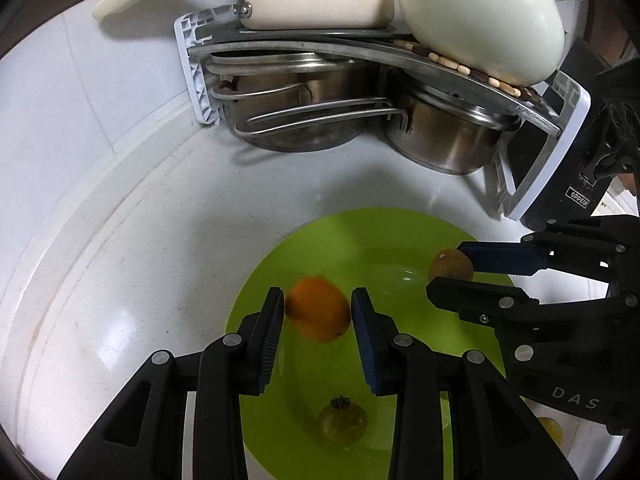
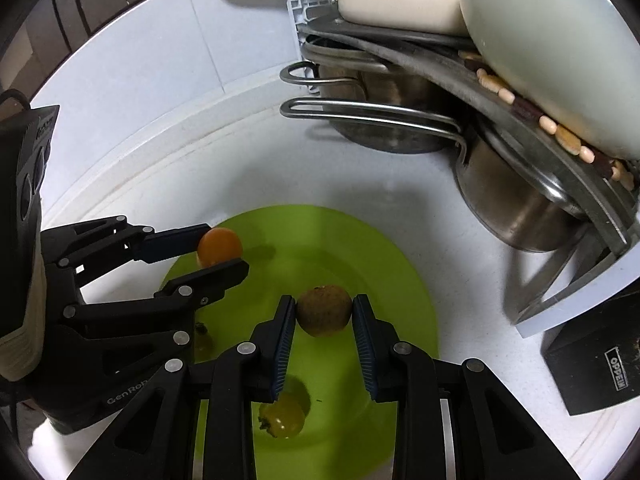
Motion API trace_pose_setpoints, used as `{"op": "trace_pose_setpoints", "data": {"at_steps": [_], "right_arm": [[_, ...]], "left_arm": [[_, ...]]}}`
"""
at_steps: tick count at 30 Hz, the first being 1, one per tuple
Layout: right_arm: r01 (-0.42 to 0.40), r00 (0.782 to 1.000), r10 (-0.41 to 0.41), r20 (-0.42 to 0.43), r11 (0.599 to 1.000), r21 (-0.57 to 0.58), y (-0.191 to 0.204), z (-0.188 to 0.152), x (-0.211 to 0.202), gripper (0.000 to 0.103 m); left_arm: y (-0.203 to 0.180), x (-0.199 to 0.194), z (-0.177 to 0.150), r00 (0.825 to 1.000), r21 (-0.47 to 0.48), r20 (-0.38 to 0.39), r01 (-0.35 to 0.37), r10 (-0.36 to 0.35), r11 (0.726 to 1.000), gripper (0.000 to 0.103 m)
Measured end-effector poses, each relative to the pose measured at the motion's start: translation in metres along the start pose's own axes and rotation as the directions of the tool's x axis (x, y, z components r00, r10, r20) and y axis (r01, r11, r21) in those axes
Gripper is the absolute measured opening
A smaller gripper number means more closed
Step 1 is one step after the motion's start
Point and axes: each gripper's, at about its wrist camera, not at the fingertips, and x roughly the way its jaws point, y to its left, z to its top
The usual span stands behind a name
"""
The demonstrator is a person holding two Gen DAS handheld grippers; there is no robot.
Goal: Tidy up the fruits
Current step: 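Carry both fruits over the green plate and open both tools, then withdraw both tools from the plate toward the remaining fruit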
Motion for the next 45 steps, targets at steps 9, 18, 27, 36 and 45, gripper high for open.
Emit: {"op": "trace_pose_setpoints", "data": {"at_steps": [9, 18, 27, 36, 45], "right_arm": [[-0.004, 1.0, 0.004, 0.001, 1.0, 0.012, 0.001, -0.001, 0.003, 0.033], [0.005, 0.997, -0.006, 0.076, 1.0, 0.014, 0.006, -0.007, -0.033, 0.034], [0.013, 0.982, -0.011, 0.191, 1.0, -0.009, 0.019, -0.025, -0.087, 0.037], [0.058, 0.947, -0.05, 0.317, 0.998, -0.016, 0.035, -0.051, -0.142, 0.047], [0.105, 0.921, -0.119, 0.371, 0.993, 0.059, 0.033, -0.08, -0.171, 0.049]], "left_arm": [[0.002, -0.006, 0.0, 1.0, -0.021, 0.012, 0.001, -0.001, 1.0, 0.04], [0.002, -0.042, -0.009, 0.998, -0.057, 0.059, -0.007, 0.01, 0.998, 0.046], [-0.008, -0.106, -0.019, 0.983, -0.057, 0.177, -0.043, 0.052, 0.997, 0.056], [-0.02, -0.163, -0.041, 0.957, -0.062, 0.281, -0.063, 0.078, 0.996, 0.064], [-0.035, -0.197, -0.072, 0.936, -0.101, 0.334, -0.079, 0.109, 0.992, 0.067]]}}
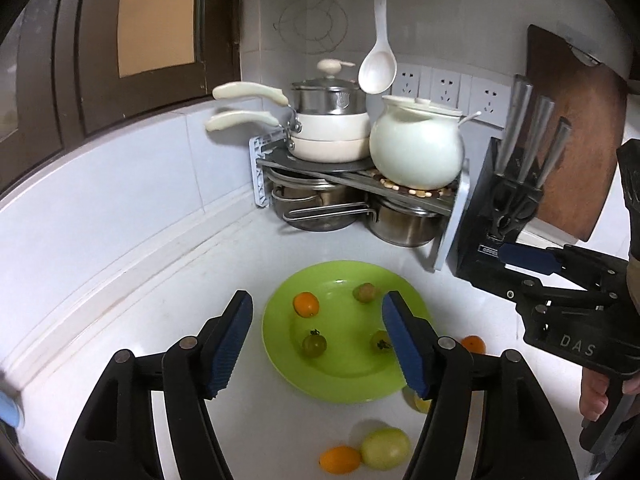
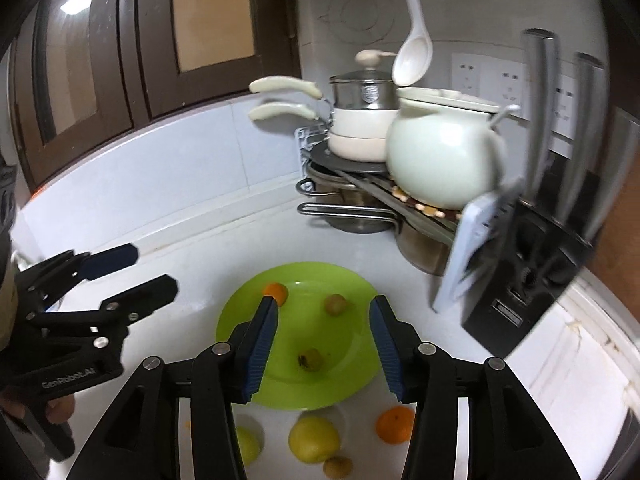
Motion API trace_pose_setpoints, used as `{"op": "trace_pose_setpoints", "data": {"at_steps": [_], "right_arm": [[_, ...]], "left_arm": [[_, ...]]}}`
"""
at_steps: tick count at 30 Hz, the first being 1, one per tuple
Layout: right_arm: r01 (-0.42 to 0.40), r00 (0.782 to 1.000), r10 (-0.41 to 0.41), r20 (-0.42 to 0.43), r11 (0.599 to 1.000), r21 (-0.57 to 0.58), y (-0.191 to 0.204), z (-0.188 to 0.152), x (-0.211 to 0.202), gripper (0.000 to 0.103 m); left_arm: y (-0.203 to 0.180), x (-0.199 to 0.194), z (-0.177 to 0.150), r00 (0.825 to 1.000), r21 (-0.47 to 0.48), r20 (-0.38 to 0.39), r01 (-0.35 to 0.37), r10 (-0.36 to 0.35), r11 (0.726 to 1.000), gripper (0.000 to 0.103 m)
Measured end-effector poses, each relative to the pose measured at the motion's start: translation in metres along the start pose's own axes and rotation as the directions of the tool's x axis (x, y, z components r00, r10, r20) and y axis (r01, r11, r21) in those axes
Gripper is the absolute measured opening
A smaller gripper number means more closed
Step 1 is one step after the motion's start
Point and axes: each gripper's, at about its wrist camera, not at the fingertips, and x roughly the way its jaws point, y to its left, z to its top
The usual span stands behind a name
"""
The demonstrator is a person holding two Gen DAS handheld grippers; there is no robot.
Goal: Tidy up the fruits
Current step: 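Withdraw both tools from the plate toward the remaining fruit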
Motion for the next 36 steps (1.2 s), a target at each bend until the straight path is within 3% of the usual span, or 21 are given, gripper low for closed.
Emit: {"op": "trace_pose_setpoints", "data": {"at_steps": [7, 14, 23, 36], "right_arm": [[0.038, 0.999, -0.039, 0.035, 0.999, 0.027, -0.01, -0.022, -0.035, 0.049], [0.106, 0.992, -0.109, 0.066, 0.993, 0.057, -0.024, -0.042, -0.062, 0.056], [0.22, 0.971, -0.226, 0.082, 0.972, 0.079, -0.034, -0.073, -0.079, 0.059], [0.273, 0.961, -0.277, 0.01, 0.951, 0.146, -0.045, -0.117, -0.079, 0.059]], "left_arm": [[-0.021, -0.025, -0.018, 0.999, 0.002, 0.016, 0.029, -0.029, 1.0, 0.067], [-0.037, -0.031, -0.039, 0.998, -0.027, -0.012, 0.059, -0.059, 0.998, 0.068], [-0.046, -0.035, -0.073, 1.0, -0.037, -0.024, 0.003, -0.004, 0.999, 0.068], [-0.056, -0.038, -0.107, 0.998, 0.036, 0.008, -0.067, 0.067, 0.997, 0.068]]}}
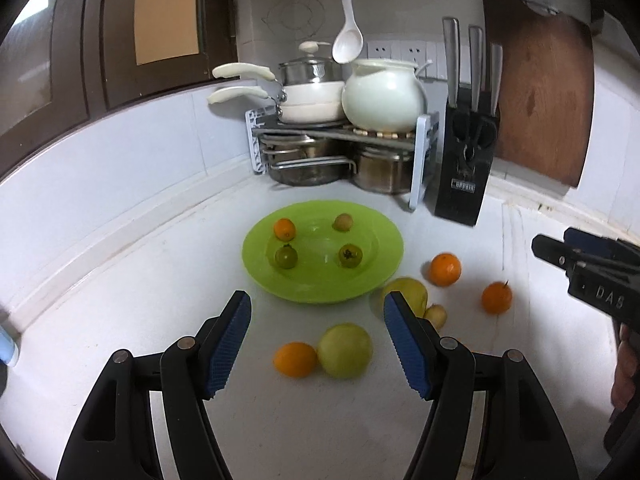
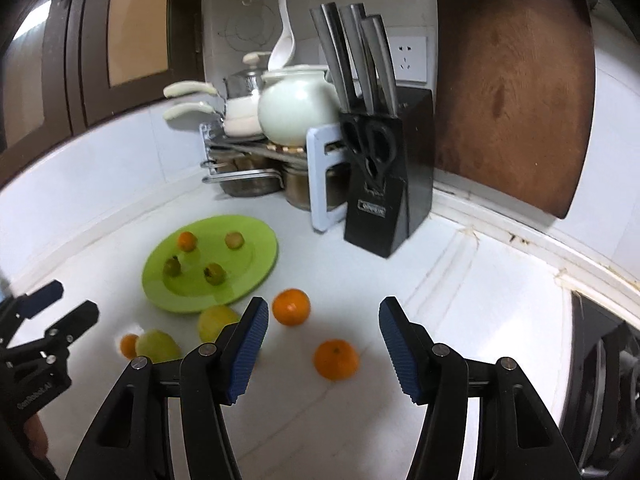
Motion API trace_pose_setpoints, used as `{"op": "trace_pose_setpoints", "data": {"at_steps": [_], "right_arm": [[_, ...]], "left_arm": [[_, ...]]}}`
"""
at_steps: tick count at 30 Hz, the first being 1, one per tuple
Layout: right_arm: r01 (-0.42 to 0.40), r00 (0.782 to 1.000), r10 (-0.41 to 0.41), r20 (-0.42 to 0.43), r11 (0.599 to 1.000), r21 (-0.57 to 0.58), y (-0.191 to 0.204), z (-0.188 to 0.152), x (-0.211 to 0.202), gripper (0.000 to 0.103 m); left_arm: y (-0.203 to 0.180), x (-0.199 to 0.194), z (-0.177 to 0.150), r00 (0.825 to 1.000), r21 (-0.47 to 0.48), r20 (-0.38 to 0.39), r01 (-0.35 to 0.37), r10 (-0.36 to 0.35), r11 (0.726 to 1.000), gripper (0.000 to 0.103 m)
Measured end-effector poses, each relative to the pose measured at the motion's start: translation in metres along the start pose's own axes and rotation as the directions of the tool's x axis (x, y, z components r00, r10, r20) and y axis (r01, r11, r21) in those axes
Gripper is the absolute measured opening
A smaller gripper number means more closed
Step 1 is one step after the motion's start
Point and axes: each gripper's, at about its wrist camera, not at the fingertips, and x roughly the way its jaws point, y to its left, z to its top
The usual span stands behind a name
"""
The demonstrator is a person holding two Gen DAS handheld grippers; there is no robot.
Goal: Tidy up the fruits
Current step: 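Withdraw both tools from the plate toward the remaining fruit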
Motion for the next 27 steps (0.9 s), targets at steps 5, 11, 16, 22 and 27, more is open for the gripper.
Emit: {"op": "trace_pose_setpoints", "data": {"at_steps": [5, 11, 16, 22, 27], "right_arm": [[-0.02, 0.999, 0.02, -0.049, 1.0, -0.002, -0.004, -0.009, 0.011, 0.059], [-0.039, 0.993, 0.039, -0.113, 0.999, 0.007, -0.006, -0.019, 0.03, 0.059], [-0.05, 0.985, 0.05, -0.163, 0.999, 0.004, -0.005, -0.027, 0.045, 0.059], [-0.051, 0.975, 0.052, -0.215, 0.999, 0.007, -0.007, -0.037, 0.063, 0.059], [-0.042, 0.971, 0.042, -0.235, 0.999, 0.007, -0.01, -0.042, 0.072, 0.058]], "left_arm": [[-0.006, 0.006, -0.011, 1.0, 0.063, -0.022, -0.007, 0.009, 0.998, 0.068], [-0.011, 0.021, -0.02, 0.998, 0.114, -0.062, -0.009, 0.016, 0.993, 0.068], [-0.016, 0.038, -0.026, 0.995, 0.16, -0.097, 0.002, 0.014, 0.987, 0.068], [-0.023, 0.051, -0.031, 0.992, 0.206, -0.127, 0.02, 0.006, 0.978, 0.068], [-0.029, 0.064, -0.034, 0.989, 0.252, -0.149, 0.018, 0.02, 0.968, 0.067]]}}
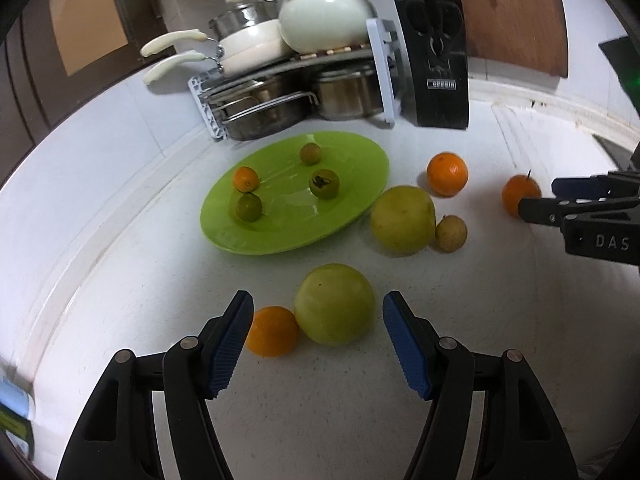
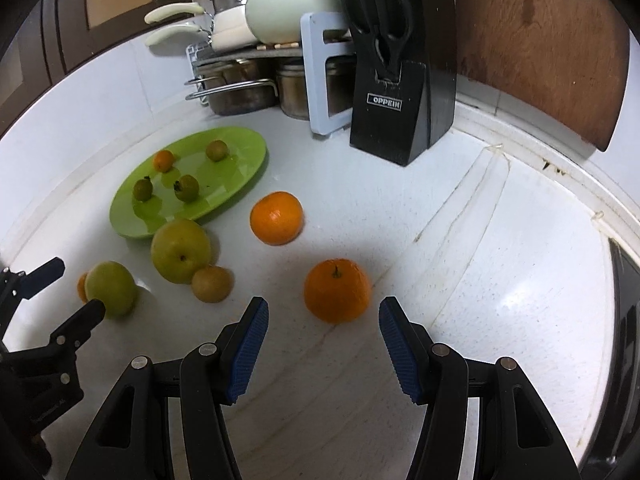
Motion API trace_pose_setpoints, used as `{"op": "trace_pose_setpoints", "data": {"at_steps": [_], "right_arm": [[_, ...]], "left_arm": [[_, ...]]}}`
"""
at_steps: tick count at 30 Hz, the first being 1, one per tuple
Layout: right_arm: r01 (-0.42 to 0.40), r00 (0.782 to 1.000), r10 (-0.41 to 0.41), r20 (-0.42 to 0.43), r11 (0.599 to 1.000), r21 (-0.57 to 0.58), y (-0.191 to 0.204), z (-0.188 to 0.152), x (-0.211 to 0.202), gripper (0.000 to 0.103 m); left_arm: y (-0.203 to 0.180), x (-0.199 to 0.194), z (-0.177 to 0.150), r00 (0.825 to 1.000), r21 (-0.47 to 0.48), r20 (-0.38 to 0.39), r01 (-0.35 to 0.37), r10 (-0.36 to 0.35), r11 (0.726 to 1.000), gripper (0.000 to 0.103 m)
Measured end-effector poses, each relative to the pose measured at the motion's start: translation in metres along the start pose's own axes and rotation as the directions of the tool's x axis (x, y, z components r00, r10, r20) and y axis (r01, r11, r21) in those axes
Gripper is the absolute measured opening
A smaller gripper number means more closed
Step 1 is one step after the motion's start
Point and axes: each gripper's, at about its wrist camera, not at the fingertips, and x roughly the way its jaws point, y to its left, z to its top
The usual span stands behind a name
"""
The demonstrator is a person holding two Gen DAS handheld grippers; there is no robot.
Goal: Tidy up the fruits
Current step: 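Withdraw both tools from the plate toward the remaining fruit, then grasp the large green fruit with the left tool while the right tool grasps an orange, then carry both held fruits over the green plate and open both tools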
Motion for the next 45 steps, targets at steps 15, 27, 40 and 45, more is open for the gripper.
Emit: {"op": "trace_pose_setpoints", "data": {"at_steps": [15, 27, 40, 45], "right_arm": [[-0.005, 1.0, 0.005, -0.014, 1.0, 0.005, -0.002, 0.006, 0.018, 0.054], [0.004, 0.999, -0.003, -0.036, 1.0, 0.018, -0.007, 0.007, 0.029, 0.043], [-0.036, 0.999, 0.035, -0.004, 0.999, -0.011, 0.003, 0.007, 0.009, 0.043], [-0.049, 0.999, 0.05, 0.019, 0.999, -0.022, 0.007, 0.01, -0.002, 0.043]], "left_arm": [[-0.008, 0.023, 0.006, 0.999, 0.057, -0.046, 0.024, -0.022, 0.998, 0.053], [-0.006, 0.029, 0.008, 0.997, 0.024, -0.057, 0.045, -0.044, 0.999, 0.049], [0.004, 0.009, 0.015, 0.996, -0.06, -0.02, 0.089, -0.09, 0.994, 0.049], [0.009, -0.002, 0.016, 0.995, -0.079, 0.005, 0.096, -0.096, 0.992, 0.049]]}}
